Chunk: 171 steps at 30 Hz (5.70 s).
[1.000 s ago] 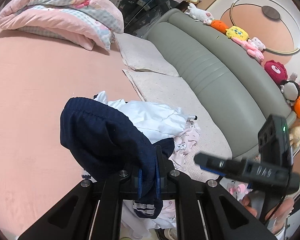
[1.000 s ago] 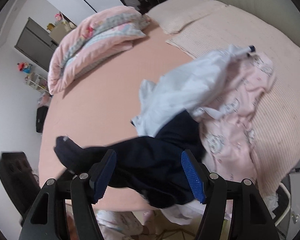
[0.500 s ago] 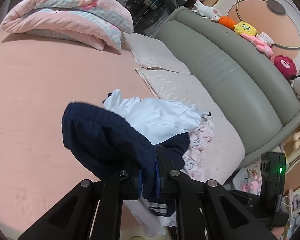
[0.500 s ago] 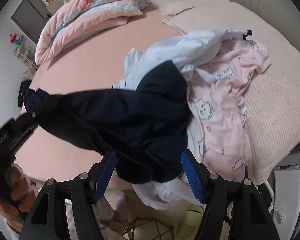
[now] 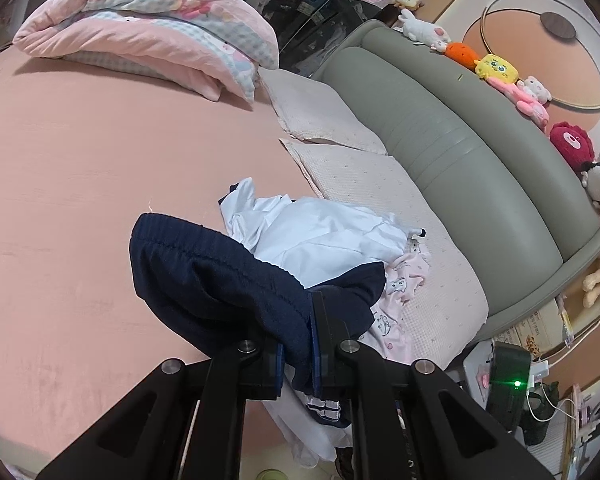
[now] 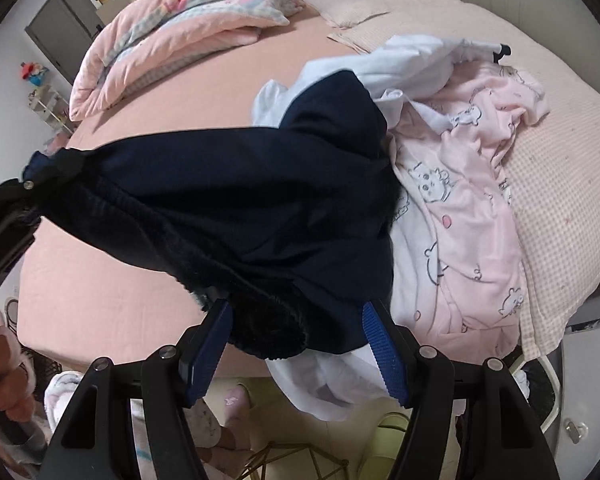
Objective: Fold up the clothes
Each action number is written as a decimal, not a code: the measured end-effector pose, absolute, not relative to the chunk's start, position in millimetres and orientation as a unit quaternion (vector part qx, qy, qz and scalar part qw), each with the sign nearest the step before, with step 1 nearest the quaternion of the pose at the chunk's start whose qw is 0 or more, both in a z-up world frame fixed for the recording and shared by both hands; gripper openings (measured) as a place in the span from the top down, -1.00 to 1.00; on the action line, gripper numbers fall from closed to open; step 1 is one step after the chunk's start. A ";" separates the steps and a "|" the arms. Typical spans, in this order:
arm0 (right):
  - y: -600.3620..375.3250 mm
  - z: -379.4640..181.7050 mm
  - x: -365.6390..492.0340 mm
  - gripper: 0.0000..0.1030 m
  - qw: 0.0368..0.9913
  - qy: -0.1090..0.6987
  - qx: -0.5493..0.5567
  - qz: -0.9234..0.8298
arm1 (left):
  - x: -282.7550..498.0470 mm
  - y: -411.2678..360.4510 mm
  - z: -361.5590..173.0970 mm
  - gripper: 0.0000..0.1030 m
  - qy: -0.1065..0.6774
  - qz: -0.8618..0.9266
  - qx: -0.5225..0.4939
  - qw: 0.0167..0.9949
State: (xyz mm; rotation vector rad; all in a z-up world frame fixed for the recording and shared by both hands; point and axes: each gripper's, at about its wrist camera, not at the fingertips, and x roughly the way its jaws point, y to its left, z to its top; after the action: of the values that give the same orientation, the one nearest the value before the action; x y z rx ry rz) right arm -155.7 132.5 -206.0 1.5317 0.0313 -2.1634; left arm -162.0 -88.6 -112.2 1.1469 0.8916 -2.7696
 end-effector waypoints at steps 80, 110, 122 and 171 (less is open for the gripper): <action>-113.8 -174.6 -118.2 0.81 0.399 0.135 0.549 -0.722 | -68.2 -248.9 -142.1 -0.15 0.290 -0.856 0.412 0.114; -145.6 -150.2 -145.0 0.80 0.441 0.122 0.594 -0.661 | -78.4 -192.5 -158.1 -0.12 0.237 -0.900 0.361 0.063; -140.0 -162.9 -162.8 0.74 0.457 0.065 0.644 -0.610 | -88.6 -199.8 -168.6 0.81 0.295 -0.890 0.342 0.054; 50.9 -252.8 -142.9 -0.21 0.331 0.040 0.613 -0.716 | -47.0 -208.8 -185.8 0.81 0.310 -0.851 0.409 0.116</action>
State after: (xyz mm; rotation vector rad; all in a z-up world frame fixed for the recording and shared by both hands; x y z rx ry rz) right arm -142.9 50.9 -252.8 1.6032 0.1036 -1.8711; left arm -47.0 -208.8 -185.8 1.1980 0.9068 -2.4920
